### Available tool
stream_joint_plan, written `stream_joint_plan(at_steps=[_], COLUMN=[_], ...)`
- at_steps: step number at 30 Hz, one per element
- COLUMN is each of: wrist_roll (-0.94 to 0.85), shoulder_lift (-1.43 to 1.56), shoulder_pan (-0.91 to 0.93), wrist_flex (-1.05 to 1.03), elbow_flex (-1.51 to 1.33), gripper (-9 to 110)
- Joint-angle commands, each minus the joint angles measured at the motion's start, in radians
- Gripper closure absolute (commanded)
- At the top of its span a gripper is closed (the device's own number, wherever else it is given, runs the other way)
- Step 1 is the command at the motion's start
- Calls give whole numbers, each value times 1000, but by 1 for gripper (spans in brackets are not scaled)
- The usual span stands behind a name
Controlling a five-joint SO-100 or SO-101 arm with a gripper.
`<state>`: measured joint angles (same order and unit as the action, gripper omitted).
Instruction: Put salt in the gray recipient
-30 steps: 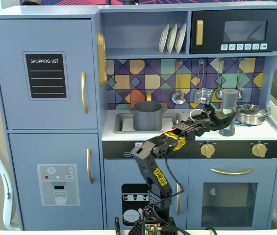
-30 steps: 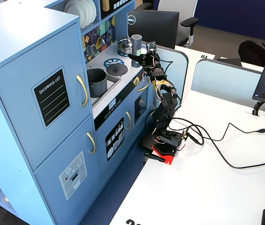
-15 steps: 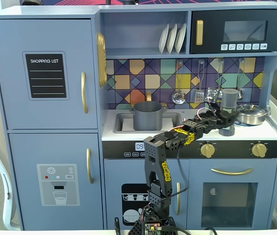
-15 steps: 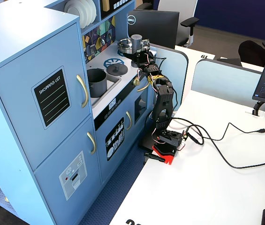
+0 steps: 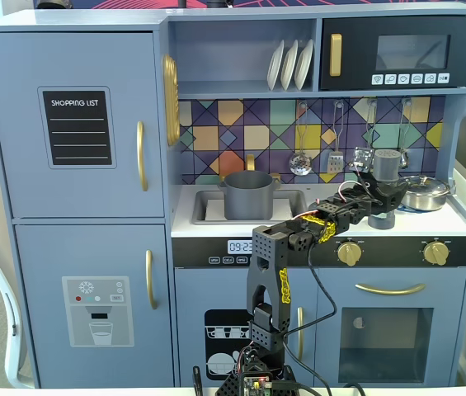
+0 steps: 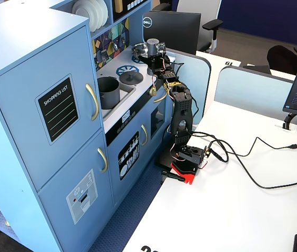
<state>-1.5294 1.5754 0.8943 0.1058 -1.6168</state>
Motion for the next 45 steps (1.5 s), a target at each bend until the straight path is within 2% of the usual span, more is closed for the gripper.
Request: stream_joint_plan(at_steps=[1,13,16,22,26,31,34,41,45], wrist_roll=[-51,38,103,302,408,646,782,1160,1442], shoulder_lift=[3,117,190,331,391,445,457,443,422], shoulder_pan=[-32,-80,-114,-242,-365,-598,-716,-933,-979], wrist_flex=[34,46,-60,-436,-531,-739,-764,-611,-515], elbow_flex=[81,86,126,295,359,426,419,348,322], gripper=[101,101,101,101,101,101,101,101,101])
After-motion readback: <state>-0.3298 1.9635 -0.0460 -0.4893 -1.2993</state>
